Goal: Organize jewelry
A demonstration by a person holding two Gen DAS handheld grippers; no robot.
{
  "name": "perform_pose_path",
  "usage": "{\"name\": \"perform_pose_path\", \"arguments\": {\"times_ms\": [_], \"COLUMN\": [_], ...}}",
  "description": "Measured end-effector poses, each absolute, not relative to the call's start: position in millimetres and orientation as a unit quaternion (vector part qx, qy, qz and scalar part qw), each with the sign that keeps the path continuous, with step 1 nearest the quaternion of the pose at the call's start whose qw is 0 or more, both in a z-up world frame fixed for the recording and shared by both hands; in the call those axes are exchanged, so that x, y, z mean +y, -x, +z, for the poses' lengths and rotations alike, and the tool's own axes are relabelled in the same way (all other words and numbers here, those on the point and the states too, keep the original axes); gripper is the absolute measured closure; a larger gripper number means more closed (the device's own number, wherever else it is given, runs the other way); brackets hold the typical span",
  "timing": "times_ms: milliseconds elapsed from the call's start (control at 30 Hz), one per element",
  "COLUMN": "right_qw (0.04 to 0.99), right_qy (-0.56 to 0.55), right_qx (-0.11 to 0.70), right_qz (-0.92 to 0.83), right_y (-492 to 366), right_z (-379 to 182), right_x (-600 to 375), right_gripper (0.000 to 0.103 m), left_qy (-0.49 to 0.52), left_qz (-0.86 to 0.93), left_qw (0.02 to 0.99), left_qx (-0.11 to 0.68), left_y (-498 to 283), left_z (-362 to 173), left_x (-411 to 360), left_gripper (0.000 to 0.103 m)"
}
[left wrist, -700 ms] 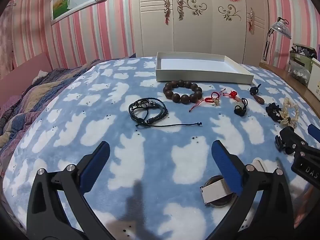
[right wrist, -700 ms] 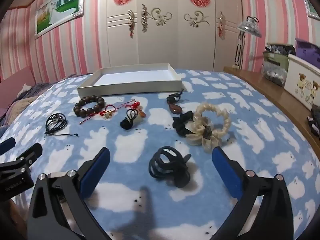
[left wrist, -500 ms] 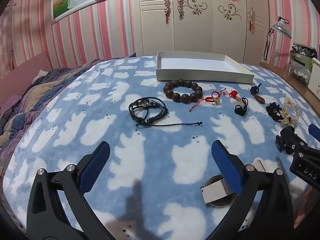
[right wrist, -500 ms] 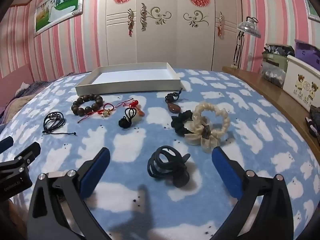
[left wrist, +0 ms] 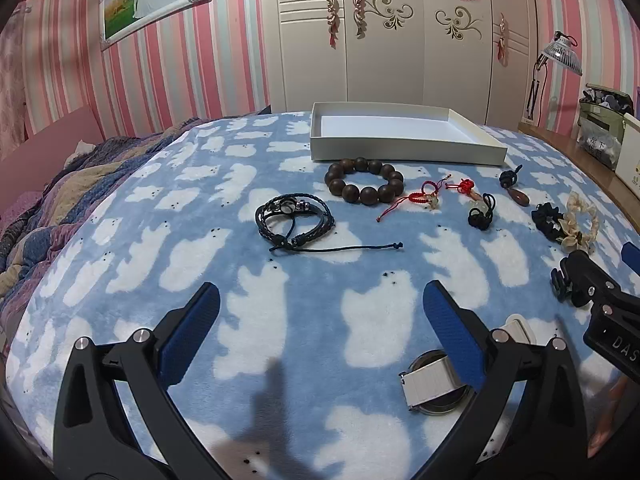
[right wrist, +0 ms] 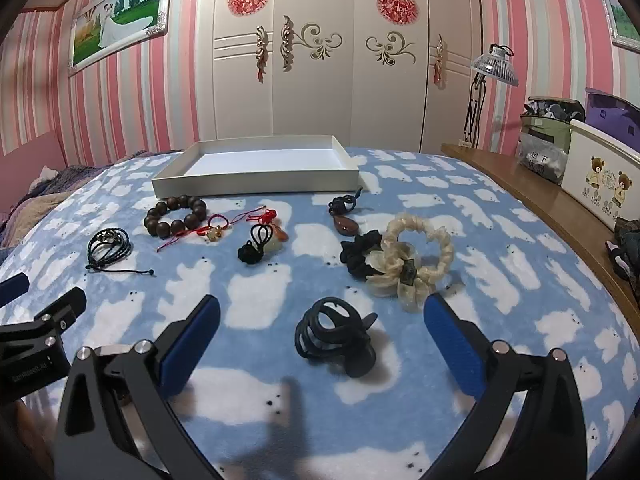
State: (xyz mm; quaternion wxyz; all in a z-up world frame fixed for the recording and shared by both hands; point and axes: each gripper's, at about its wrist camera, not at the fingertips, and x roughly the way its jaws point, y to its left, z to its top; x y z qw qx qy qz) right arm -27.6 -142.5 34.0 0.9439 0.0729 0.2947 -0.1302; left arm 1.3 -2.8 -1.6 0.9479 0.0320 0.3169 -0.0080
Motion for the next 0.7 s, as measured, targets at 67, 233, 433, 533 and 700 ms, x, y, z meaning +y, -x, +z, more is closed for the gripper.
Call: {"name": "perform_pose_path", "arguments": {"times_ms": [67, 233, 433, 533, 700], "right_qw": [0.943, 0.943, 0.943, 0.945, 0.946], "right_qy": [-0.074, -0.075, -0.076, -0.074, -0.070], "right_qx": [0.296, 0.295, 0.294, 0.290, 0.287], "right_qz": [-0.130, -0.132, -0.133, -0.136, -0.137], "right_y": [27.0, 28.4, 28.7, 30.5, 31.2], "right_z": [33.6, 34.7, 34.7, 36.0, 37.0], "right_x": [-143.2, -144.2, -144.3, -143.4, -142.0], "right_gripper": [0.002, 0.002, 0.002, 0.002, 0.002], "left_qy": [-0.031, -0.029, -0.028, -0.027, -0.026], "left_qz": [-0.009, -0.009, -0.008, -0.009, -0.009], "left_qw": [0.948, 0.948, 0.948, 0.948, 0.948], "left_qx": [0.316, 0.316, 0.317, 0.317, 0.317], "left_y": [-0.6, -0.6, -0.3, -0.2, 0.3], "left_z": [-0.8, -0.3, -0.4, -0.5, 0.0], "left_x": [-1.8, -1.7, -1.4, -1.3, -0.9], "left_gripper": [0.003, 0.003, 0.003, 0.003, 0.003]}}
